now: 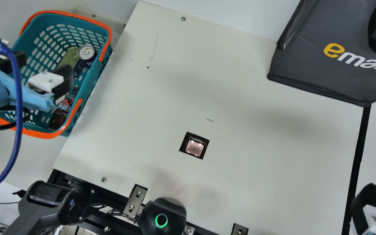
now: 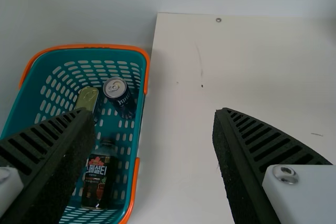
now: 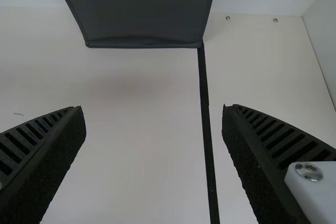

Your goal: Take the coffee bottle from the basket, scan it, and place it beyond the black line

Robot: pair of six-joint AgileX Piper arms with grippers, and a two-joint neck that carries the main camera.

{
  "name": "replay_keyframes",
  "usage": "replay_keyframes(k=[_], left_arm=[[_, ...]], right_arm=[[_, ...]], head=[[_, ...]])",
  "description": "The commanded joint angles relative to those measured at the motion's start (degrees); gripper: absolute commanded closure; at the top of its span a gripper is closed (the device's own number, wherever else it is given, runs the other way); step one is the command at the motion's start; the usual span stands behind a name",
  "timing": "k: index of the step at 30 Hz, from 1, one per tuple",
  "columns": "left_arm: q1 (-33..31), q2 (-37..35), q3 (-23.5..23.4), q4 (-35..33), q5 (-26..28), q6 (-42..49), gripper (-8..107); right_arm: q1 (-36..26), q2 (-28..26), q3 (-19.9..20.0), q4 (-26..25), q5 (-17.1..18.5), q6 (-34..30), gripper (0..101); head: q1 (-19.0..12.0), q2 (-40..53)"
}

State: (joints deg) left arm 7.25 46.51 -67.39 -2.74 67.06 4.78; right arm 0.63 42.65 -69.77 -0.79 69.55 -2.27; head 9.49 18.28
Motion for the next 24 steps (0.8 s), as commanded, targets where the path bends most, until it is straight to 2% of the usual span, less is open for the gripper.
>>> replay_keyframes(k=[1, 24], left_arm=[[2.8, 0.5, 0.2, -0.9, -0.5, 1.6, 9], [32.5, 10.4, 3.5, -18.6, -5.9, 30.2, 9]], right_arm=[[0.0, 0.0, 0.0, 0.0, 0.0, 0.0, 10], [0.0, 0.0, 0.0, 0.0, 0.0, 0.0, 10]], head=[[-1.6, 0.1], [-1.6, 0.1]])
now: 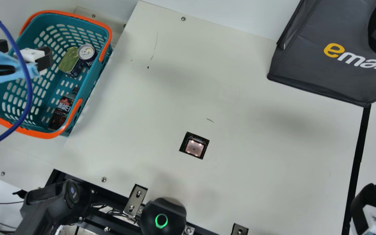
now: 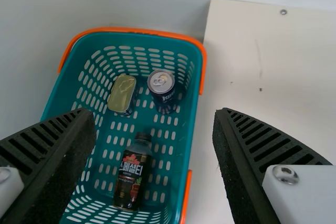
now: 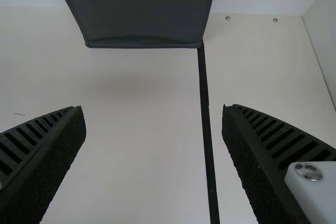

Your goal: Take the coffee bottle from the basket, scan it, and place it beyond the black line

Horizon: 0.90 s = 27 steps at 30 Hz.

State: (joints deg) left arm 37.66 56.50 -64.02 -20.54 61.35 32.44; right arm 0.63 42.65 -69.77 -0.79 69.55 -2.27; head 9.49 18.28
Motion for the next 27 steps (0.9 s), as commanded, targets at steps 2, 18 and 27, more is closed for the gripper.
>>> replay_keyframes(k=[2, 18, 27], left_arm=[[3.7, 1.4, 0.6, -1.6, -0.7, 4.5, 9], [5.5, 7.3, 5.5, -2.2, -7.0, 9.7, 9], [3.4, 11.3, 8.4, -0.3, -12.1, 9.2, 9]], right_arm=[[0.0, 0.0, 0.0, 0.0, 0.0, 0.0, 10], [0.0, 0.0, 0.0, 0.0, 0.0, 0.0, 10], [0.0, 0.0, 0.0, 0.0, 0.0, 0.0, 10]], head=[[-1.6, 0.1], [-1.6, 0.1], [-1.6, 0.1]])
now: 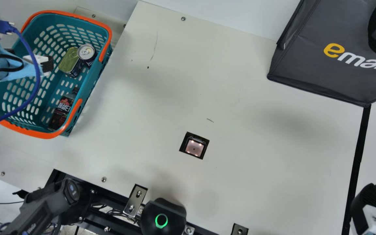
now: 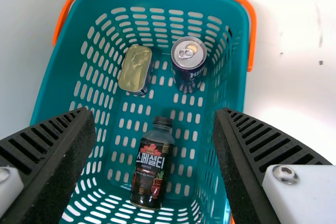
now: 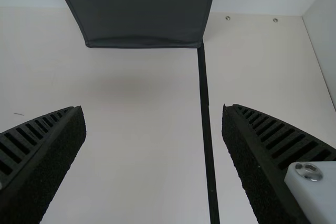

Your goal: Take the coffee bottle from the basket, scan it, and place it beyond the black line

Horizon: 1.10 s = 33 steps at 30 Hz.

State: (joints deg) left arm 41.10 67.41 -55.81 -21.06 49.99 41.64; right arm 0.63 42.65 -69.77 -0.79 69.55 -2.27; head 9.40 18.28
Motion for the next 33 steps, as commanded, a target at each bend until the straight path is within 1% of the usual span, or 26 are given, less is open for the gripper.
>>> replay_keyframes(k=[1, 9, 15, 33], left_arm=[[-0.3, 1.0, 0.5, 0.4, -1.3, 0.0, 9], [-0.8, 5.2, 2.3, 1.0, -5.2, 0.9, 9], [-0.4, 8.3, 3.2, 0.1, -7.3, 3.3, 9], [1.4, 16.3, 5.2, -3.0, -10.6, 12.6, 9]], right_arm=[[0.0, 0.0, 0.0, 0.0, 0.0, 0.0, 10], [0.0, 0.0, 0.0, 0.0, 0.0, 0.0, 10], [0.0, 0.0, 0.0, 0.0, 0.0, 0.0, 10], [0.0, 0.0, 0.0, 0.0, 0.0, 0.0, 10]], head=[[-1.5, 0.1], [-1.5, 0.1], [-1.5, 0.1], [-1.5, 0.1]])
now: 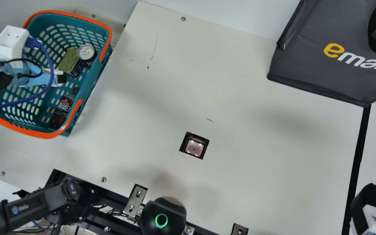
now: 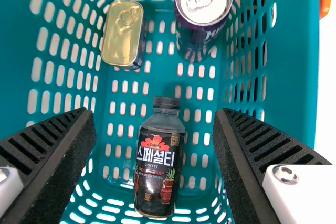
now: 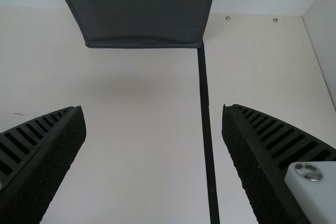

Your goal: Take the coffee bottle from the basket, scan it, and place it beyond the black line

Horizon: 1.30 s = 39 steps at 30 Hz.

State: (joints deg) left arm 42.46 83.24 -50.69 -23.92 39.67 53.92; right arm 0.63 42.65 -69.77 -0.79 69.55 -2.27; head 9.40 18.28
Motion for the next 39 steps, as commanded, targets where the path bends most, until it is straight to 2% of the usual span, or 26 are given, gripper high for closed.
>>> replay_keyframes(k=[1, 17, 39], left_arm=[[0.1, 0.9, 0.1, -0.2, -0.5, 0.7, 9], [-1.0, 8.0, 1.6, -1.7, -6.2, 5.5, 9], [-2.7, 18.3, 5.0, -7.2, -18.2, 12.7, 9]], right_arm=[[0.0, 0.0, 0.0, 0.0, 0.0, 0.0, 10], [0.0, 0.0, 0.0, 0.0, 0.0, 0.0, 10], [0.0, 0.0, 0.0, 0.0, 0.0, 0.0, 10]], head=[[-1.5, 0.1], [-1.5, 0.1], [-1.5, 0.1]])
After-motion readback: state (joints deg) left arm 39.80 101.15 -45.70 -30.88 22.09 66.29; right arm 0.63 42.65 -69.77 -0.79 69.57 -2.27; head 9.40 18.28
